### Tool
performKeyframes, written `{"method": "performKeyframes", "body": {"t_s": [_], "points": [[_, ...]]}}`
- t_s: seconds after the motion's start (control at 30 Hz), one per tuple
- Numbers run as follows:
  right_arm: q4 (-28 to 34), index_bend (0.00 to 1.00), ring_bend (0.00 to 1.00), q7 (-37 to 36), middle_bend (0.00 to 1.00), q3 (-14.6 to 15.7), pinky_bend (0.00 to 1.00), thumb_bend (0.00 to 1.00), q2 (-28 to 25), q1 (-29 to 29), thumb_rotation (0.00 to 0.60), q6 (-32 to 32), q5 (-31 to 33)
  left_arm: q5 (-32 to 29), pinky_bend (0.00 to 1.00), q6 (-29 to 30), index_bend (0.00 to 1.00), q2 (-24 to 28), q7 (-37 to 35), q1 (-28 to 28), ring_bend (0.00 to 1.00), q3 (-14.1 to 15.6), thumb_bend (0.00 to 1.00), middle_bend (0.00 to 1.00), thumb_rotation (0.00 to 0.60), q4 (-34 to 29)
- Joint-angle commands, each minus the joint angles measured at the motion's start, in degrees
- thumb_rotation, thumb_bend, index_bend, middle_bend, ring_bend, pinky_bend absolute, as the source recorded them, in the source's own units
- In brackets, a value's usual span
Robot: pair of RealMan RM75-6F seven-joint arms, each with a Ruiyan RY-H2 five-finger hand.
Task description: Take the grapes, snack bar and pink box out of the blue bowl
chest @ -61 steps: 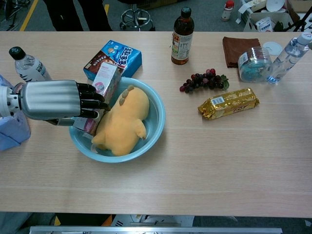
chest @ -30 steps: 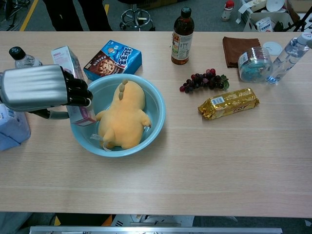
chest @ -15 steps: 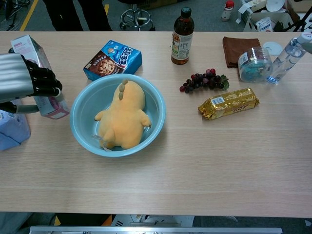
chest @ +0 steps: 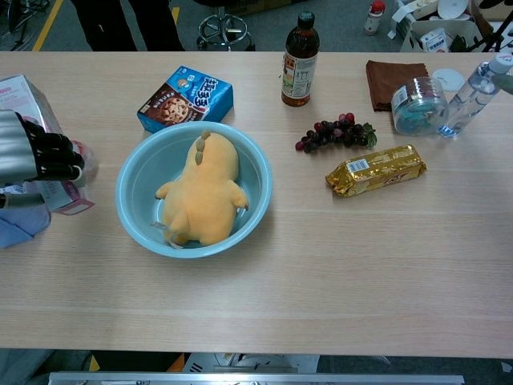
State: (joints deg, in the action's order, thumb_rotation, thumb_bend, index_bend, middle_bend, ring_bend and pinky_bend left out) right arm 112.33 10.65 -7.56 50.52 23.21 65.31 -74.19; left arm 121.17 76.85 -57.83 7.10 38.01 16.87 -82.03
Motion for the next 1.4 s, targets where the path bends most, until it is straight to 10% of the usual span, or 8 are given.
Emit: {"method": "performKeyframes", "body": {"t_s": [0.03, 0.73, 1.07, 1.4], "points": [[-0.1, 0.0, 0.13, -0.19, 0.17, 0.04, 0.33, 0.29, -0.01, -0.08, 0.6, 0.04, -0.03, 0.54, 0.69, -0.82, 0.47, -0.26, 0.39, 0.2, 0.4, -0.36, 0.3, 0.38, 0.6, 0.03], [-1.35, 0.0, 0.13, -1.74, 0.17, 0.35, 0.33, 0.29, -0.23, -0.71, 0.6, -0.05, 0.19, -0.26, 0.62, -10.38, 0.45, -5.1, -0.34, 3.49, 0.39, -2.21, 0.3, 0.37, 0.6, 4.15], [-1.58, 0.0, 0.13, -2.76, 0.17, 0.36, 0.33, 0.29, -0.72, -1.22, 0.6, 0.45, -0.24, -4.02, 0.49, -14.61, 0.18, -4.29, 2.25, 3.41, 0.24, -3.17, 0.3, 0.21, 0.6, 0.39], [-1.48, 0.0, 0.13, -3.12, 0.17, 0.53, 0.33, 0.29, -1.04, -1.66, 0.6, 1.04, -1.33, -8.44, 0.44, -10.63, 0.15, -2.07, 1.86, 0.89, 0.2, -5.75, 0.3, 0.17, 0.6, -3.47]]}}
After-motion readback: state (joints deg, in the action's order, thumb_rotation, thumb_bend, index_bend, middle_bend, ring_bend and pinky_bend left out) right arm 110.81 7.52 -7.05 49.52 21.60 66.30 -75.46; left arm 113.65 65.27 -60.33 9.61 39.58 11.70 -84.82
